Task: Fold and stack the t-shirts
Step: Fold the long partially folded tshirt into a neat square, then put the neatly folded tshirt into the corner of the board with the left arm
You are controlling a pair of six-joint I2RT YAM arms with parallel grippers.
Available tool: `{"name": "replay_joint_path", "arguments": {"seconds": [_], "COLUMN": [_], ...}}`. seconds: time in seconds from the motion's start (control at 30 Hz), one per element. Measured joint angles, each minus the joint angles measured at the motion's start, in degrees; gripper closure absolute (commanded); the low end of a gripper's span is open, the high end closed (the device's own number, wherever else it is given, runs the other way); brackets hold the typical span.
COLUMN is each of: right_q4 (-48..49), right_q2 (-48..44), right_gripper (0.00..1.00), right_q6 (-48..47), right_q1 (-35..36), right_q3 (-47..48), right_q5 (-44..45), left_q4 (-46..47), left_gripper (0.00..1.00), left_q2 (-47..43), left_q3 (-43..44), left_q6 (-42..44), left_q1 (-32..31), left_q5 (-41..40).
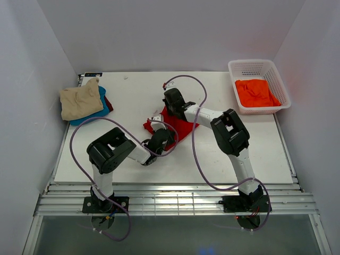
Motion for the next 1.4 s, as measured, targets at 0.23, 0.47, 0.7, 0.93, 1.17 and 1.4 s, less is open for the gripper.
{"name": "replay_joint_path", "arguments": {"seconds": [0.23, 0.47, 0.7, 0.93, 1.17, 1.4], "right_q4": [1.36, 2.89, 5.14, 4.52, 5.75, 10.03], "right_q2": [-1.57, -18.56, -40.74, -47.58, -47.12, -41.68], "right_gripper": [0.92, 0.89, 0.69, 0.79, 0.92, 0.92], "right_q6": [0.24, -0.96, -0.74, 0.9, 3.65, 4.17], "right_q1": [-0.85, -1.4, 0.11, 1.2, 1.16, 1.16], "right_q3": [-1.68, -14.97, -31.39, -40.11, -46.36, -46.95], "right_q5": [1.05, 3.87, 4.46, -0.15, -6.86, -15.65], "left_q4": [-0.24, -6.34, -18.25, -31.87, -40.81, -40.61], "left_gripper": [1.0, 1.0, 0.96, 0.29, 0.6, 0.34], "left_q2": [-5.99, -14.69, -22.6, -31.56, -38.62, -44.37], "left_q3": [-7.26, -12.96, -13.22, -6.88, -4.66, -14.21], "left_q6": [-1.14, -0.35, 4.92, 9.73, 7.89, 6.62], "left_q1": [-3.45, -5.55, -5.86, -5.86, -3.72, 1.73], "left_q5": [-0.02, -0.48, -3.89, -11.39, -16.2, -8.61]}}
